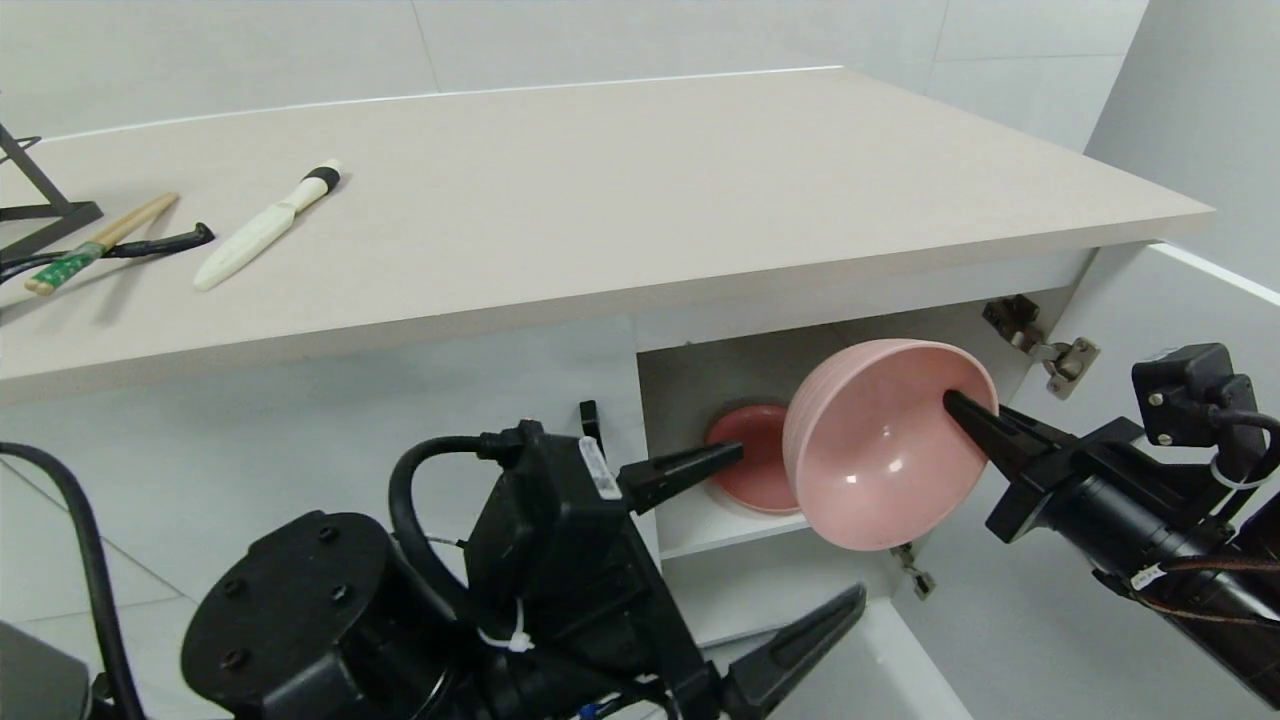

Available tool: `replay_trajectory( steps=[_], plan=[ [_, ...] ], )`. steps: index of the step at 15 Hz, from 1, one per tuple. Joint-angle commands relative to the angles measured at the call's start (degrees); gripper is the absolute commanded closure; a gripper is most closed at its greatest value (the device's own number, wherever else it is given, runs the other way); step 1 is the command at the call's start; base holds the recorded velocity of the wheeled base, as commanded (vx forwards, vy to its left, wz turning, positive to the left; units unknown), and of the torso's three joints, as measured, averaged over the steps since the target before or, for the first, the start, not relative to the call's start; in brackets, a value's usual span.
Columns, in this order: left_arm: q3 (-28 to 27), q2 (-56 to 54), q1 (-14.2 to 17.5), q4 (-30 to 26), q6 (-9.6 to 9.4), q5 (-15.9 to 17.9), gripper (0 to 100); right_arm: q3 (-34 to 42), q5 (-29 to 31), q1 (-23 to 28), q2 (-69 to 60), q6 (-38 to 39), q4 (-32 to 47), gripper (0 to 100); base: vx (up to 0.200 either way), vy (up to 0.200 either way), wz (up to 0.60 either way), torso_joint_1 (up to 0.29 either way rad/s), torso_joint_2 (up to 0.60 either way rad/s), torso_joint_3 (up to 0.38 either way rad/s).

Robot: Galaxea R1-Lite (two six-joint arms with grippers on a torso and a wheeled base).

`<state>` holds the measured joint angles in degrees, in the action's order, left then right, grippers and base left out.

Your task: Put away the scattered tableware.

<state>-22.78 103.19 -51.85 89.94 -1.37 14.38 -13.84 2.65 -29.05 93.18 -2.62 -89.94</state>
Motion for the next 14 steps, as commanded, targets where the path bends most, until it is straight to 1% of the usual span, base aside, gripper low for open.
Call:
replay_trajectory(
  steps=[1, 2, 3, 4, 5, 6, 7, 9, 10, 11, 12, 13, 14],
  plan=[
    [6.70, -3.53, 5.26, 0.06, -1.18, 10.05, 0, 0.04, -0.01, -0.04, -0.02, -0.02, -0.06, 100, 0.000, 0.000, 0.00, 0.000, 0.00, 0.000],
    [9.42, -4.84, 8.08, 0.06, -3.64, 16.29, 0, 0.04, -0.01, -0.04, -0.02, -0.02, -0.06, 100, 0.000, 0.000, 0.00, 0.000, 0.00, 0.000],
    [10.30, -5.20, 9.22, 0.06, -4.96, 18.49, 0, 0.04, -0.01, -0.04, -0.02, -0.02, -0.06, 100, 0.000, 0.000, 0.00, 0.000, 0.00, 0.000],
    [13.56, -6.51, 12.30, 0.06, -10.68, 24.29, 0, 0.13, -0.01, -0.04, 0.07, -0.02, -0.06, 100, 0.000, 0.000, 0.00, 0.000, 0.00, 0.000],
    [14.79, -7.04, 12.65, 0.06, -12.43, 24.73, 0, 0.56, -0.01, -0.04, 0.15, -0.02, -0.06, 100, 0.000, 0.000, 0.00, 0.000, 0.00, 0.000],
    [15.75, -7.04, 12.74, 0.06, -13.22, 24.64, 0, 0.83, -0.01, -0.04, 0.24, -0.02, -0.06, 100, 0.000, 0.000, 0.00, 0.000, 0.00, 0.000],
    [17.77, -7.13, 12.91, 0.06, -13.75, 23.58, 0, 0.92, -0.01, -0.04, 0.15, -0.02, -0.06, 100, 0.000, 0.000, 0.00, 0.000, 0.00, 0.000],
    [22.78, -8.36, 13.53, 0.06, -16.12, 19.72, 0, 1.09, -0.01, 0.13, 0.24, 0.07, -0.06, 100, 0.000, 0.000, 0.00, 0.000, 0.00, 0.000],
    [22.78, -9.50, 13.53, 0.06, -16.48, 17.87, 0, 1.71, -0.01, 0.57, 0.77, 0.16, -0.06, 100, 0.000, 0.000, 0.00, 0.000, 0.00, 0.000],
    [22.78, -11.52, 13.53, 0.06, -16.56, 14.44, 0, 1.97, -0.01, 1.28, 1.56, 0.34, -0.06, 100, 0.000, 0.000, 0.00, 0.000, 0.00, 0.000],
    [22.78, -13.19, 13.53, 0.06, -16.83, 9.61, 0, 2.06, -0.01, 1.45, 1.91, 0.51, -0.06, 100, 0.000, 0.000, 0.00, 0.000, 0.00, 0.000],
    [22.78, -14.60, 13.26, -0.56, -18.06, 3.90, 0, 2.06, -0.01, 1.89, 1.91, 0.86, -0.06, 100, 0.000, 0.000, 0.00, 0.000, 0.00, 0.000],
    [22.78, -16.53, 13.26, -3.28, -18.85, -0.41, 0, 2.06, -0.01, 1.89, 1.82, 0.95, -0.06, 100, 0.000, 0.000, 0.00, 0.000, 0.00, 0.000]
  ],
)
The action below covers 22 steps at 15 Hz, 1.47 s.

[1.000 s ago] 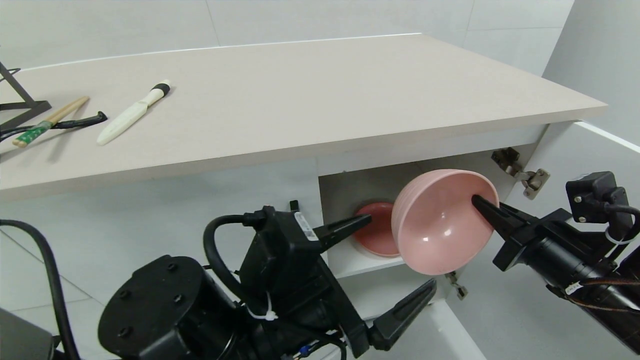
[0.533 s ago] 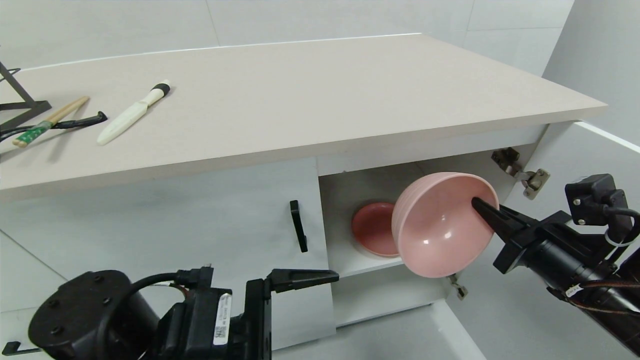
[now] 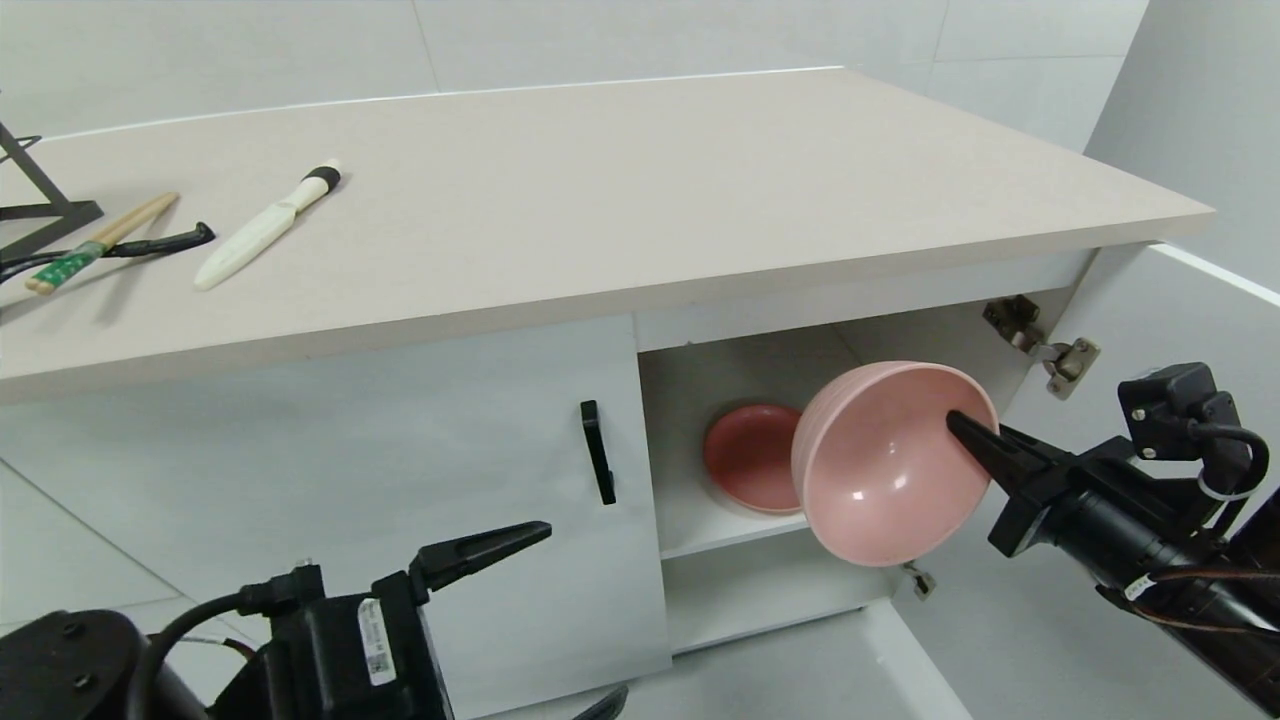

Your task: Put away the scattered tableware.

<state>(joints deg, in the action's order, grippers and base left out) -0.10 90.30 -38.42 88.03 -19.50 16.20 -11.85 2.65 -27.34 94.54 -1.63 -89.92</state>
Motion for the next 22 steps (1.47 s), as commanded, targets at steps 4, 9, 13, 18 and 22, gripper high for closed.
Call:
replay_trajectory(
  steps=[4, 9, 13, 18, 22],
  plan=[
    [0.10, -22.00, -0.16, -22.37, -0.45, -3.37, 0, 0.07, -0.01, 0.19, 0.47, 0.32, -0.08, 100, 0.000, 0.000, 0.00, 0.000, 0.00, 0.000],
    [-0.25, -43.36, 7.75, -47.16, 2.19, -4.07, 0, -0.28, -0.01, 0.19, 1.44, 0.23, -0.08, 100, 0.000, 0.000, 0.00, 0.000, 0.00, 0.000],
    [-0.25, -52.85, 18.56, -48.21, 7.46, -5.48, 0, -0.37, -0.10, 0.27, 1.53, 0.23, -0.08, 100, 0.000, 0.000, 0.00, 0.000, 0.00, 0.000],
    [-0.34, -65.25, 26.82, -61.13, 10.28, -22.09, 0, -0.02, -0.01, 0.27, 3.46, 0.23, -0.08, 100, 0.000, 0.000, 0.00, 0.000, 0.00, 0.000],
    [0.10, -76.50, 33.77, -71.50, 9.66, -23.67, 0, 0.42, -0.01, 0.27, 4.16, 0.23, -0.08, 100, 0.000, 0.000, 0.00, 0.000, 0.00, 0.000]
  ],
)
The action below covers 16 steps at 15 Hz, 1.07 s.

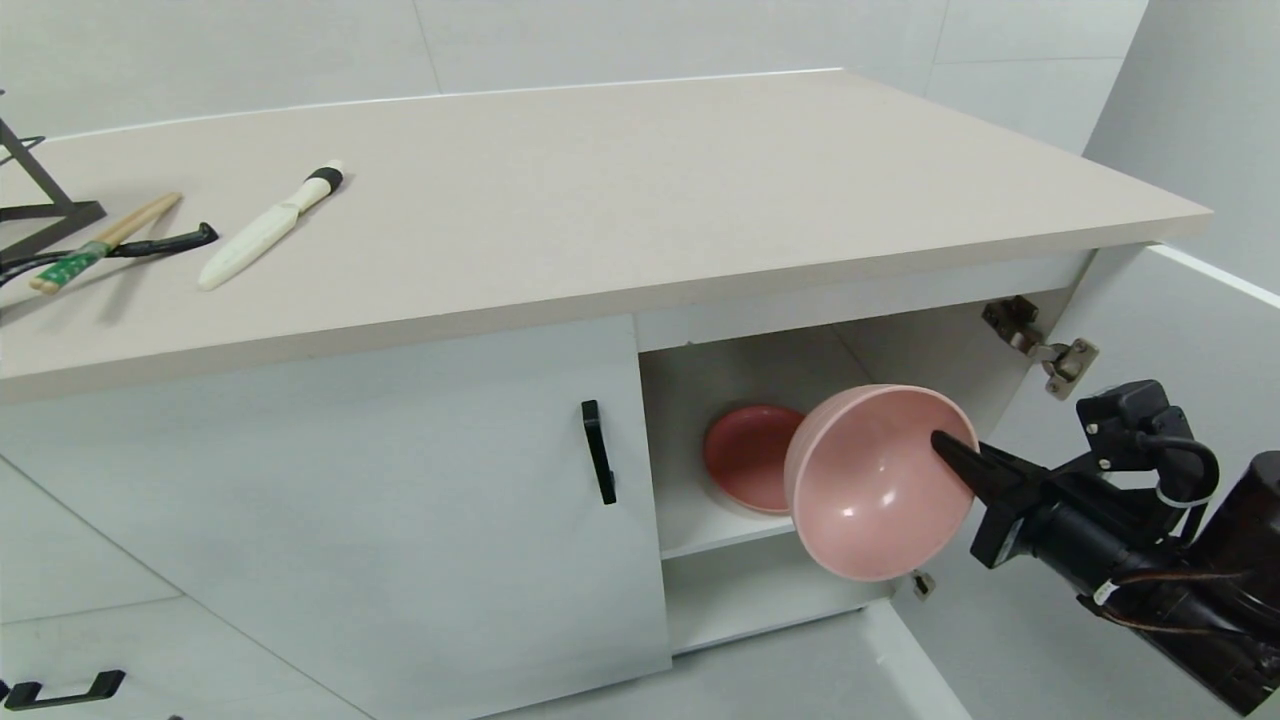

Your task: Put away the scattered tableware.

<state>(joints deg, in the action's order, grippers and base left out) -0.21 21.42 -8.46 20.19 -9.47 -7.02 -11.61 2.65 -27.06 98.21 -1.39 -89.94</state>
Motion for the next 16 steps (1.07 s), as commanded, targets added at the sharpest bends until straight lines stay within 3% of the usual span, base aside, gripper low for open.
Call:
replay_trajectory(
  steps=[1, 4, 5, 7, 9, 10, 12, 14, 16],
  plan=[
    [0.21, -9.91, 4.86, -5.95, -0.28, -1.06, 0, 0.27, -0.01, -0.01, 0.58, -0.02, -0.06, 100, 0.000, 0.000, 0.00, 0.000, 0.00, 0.000],
    [0.21, -11.84, 8.46, -9.90, 1.03, -8.36, 0, 0.44, -0.01, -0.01, 0.93, -0.02, -0.06, 100, 0.000, 0.000, 0.00, 0.000, 0.00, 0.000],
    [0.12, -15.79, 10.83, -14.83, 1.83, -10.03, 0, 0.62, -0.01, -0.10, 1.02, -0.02, -0.06, 100, 0.000, 0.000, 0.00, 0.000, 0.00, 0.000],
    [0.03, -17.02, 11.62, -16.23, 2.53, -10.03, 0, 0.97, -0.01, -0.10, 1.20, -0.02, -0.06, 100, 0.000, 0.000, 0.00, 0.000, 0.00, 0.000],
    [0.03, -19.22, 9.43, -17.02, 0.77, -6.69, 0, 2.11, 0.08, -0.10, 1.72, 0.07, -0.06, 100, 0.000, 0.000, 0.00, 0.000, 0.00, 0.000],
    [-0.06, -19.31, 9.08, -17.55, -0.55, -1.77, 0, 2.64, 0.08, -0.10, 2.34, 0.25, -0.06, 100, 0.000, 0.000, 0.00, 0.000, 0.00, 0.000],
    [-0.23, -18.43, 9.16, -19.22, -0.37, 6.14, 0, 2.82, 0.08, -0.01, 3.66, 2.62, -0.06, 100, 0.000, 0.000, 0.00, 0.000, 0.00, 0.000],
    [-0.67, -18.25, 9.08, -20.19, 3.67, 11.33, 0, 3.52, 0.08, -0.01, 5.86, 10.62, -0.06, 100, 0.000, 0.000, 0.00, 0.000, 0.00, 0.000],
    [-0.67, -20.63, 9.08, -19.92, 5.43, 11.68, 0, 1.76, -0.01, -0.01, 8.49, 17.47, -0.06, 100, 0.000, 0.000, 0.00, 0.000, 0.00, 0.000]
  ],
)
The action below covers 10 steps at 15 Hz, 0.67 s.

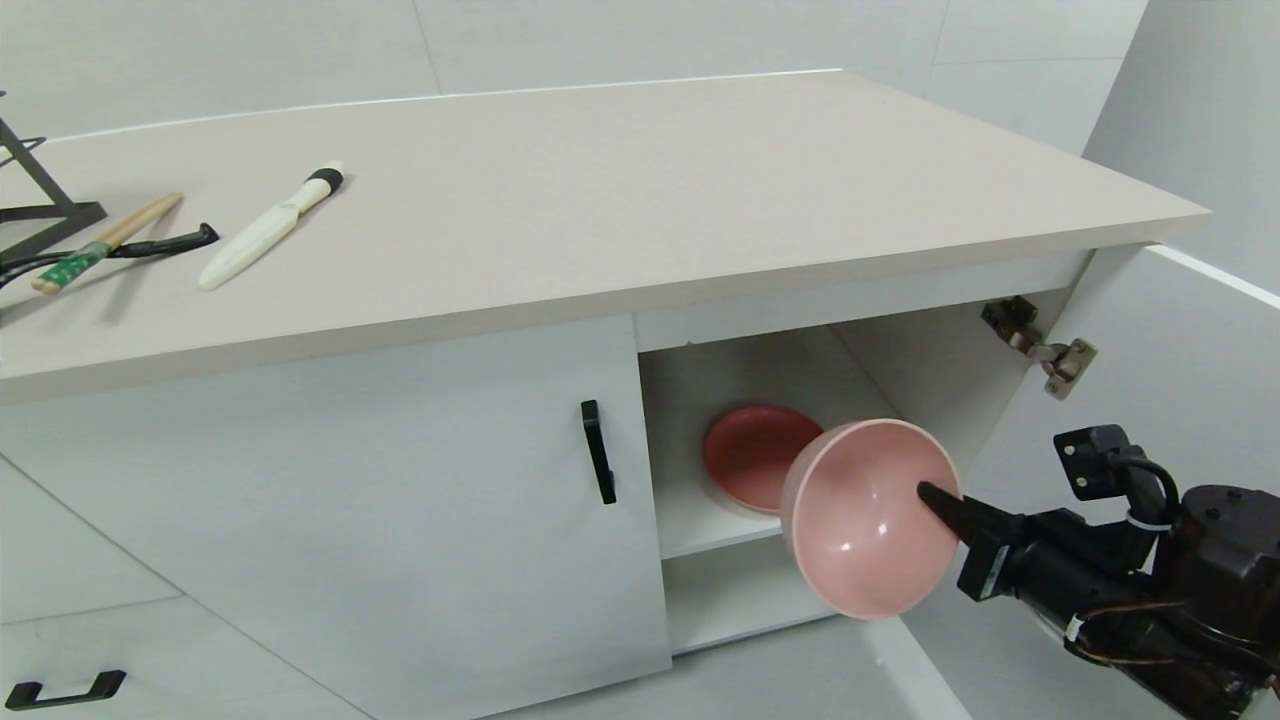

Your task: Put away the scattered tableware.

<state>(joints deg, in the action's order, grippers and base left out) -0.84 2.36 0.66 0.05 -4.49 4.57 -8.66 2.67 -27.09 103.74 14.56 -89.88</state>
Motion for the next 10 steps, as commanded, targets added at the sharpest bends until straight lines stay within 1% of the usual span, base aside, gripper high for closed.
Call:
replay_trajectory(
  steps=[1, 2, 3, 4, 5, 6, 7, 8, 9, 10],
  plan=[
    [-0.04, -2.36, -0.22, 0.13, 0.36, 0.09, 0, -3.30, -0.03, 0.28, 4.28, 2.06, -0.12, 100, 0.000, 0.000, 0.00, 0.000, 0.00, 0.000],
    [-0.04, -2.36, -0.22, 0.21, 0.62, 0.00, 0, -6.02, -0.03, 1.16, 5.86, 1.88, -0.12, 100, 0.000, 0.000, 0.00, 0.000, 0.00, 0.000],
    [-0.04, -2.36, -0.22, 0.21, 0.27, -1.14, 0, -8.66, 0.14, 1.34, 7.53, 1.53, -0.12, 100, 0.000, 0.000, 0.00, 0.000, 0.00, 0.000],
    [-0.04, -2.36, -0.22, 0.21, 0.36, -4.22, 0, -11.74, 0.49, 1.34, 9.99, 0.74, -0.12, 100, 0.000, 0.000, 0.00, 0.000, 0.00, 0.000],
    [-0.04, -2.36, -0.22, 0.30, 1.67, -5.27, 0, -13.76, 0.67, 1.34, 12.45, -0.84, -0.12, 100, 0.000, 0.000, 0.00, 0.000, 0.00, 0.000],
    [-0.04, -2.36, -0.22, 0.39, 2.99, -5.45, 0, -15.69, 0.67, 1.77, 14.03, -2.08, -0.12, 100, 0.000, 0.000, 0.00, 0.000, 0.00, 0.000],
    [-0.04, -2.36, -0.22, 0.48, 2.99, -5.98, 0, -17.98, 0.67, 2.13, 15.09, -2.34, -0.12, 100, 0.000, 0.000, 0.00, 0.000, 0.00, 0.000],
    [0.05, -2.36, -0.22, 0.48, 1.94, -9.84, 0, -20.26, 0.58, 2.21, 15.88, -2.43, -0.12, 100, 0.000, 0.000, 0.00, 0.000, 0.00, 0.000],
    [0.23, -2.36, -0.31, 1.80, 0.53, -11.51, 0, -21.67, 0.41, 2.21, 16.49, -2.51, -0.12, 100, 0.000, 0.000, 0.00, 0.000, 0.00, 0.000],
    [0.84, -2.36, -0.31, 8.30, -0.17, -11.34, 0, -23.60, 0.14, 2.21, 17.46, -2.69, -0.12, 100, 0.000, 0.000, 0.00, 0.000, 0.00, 0.000]
  ],
)
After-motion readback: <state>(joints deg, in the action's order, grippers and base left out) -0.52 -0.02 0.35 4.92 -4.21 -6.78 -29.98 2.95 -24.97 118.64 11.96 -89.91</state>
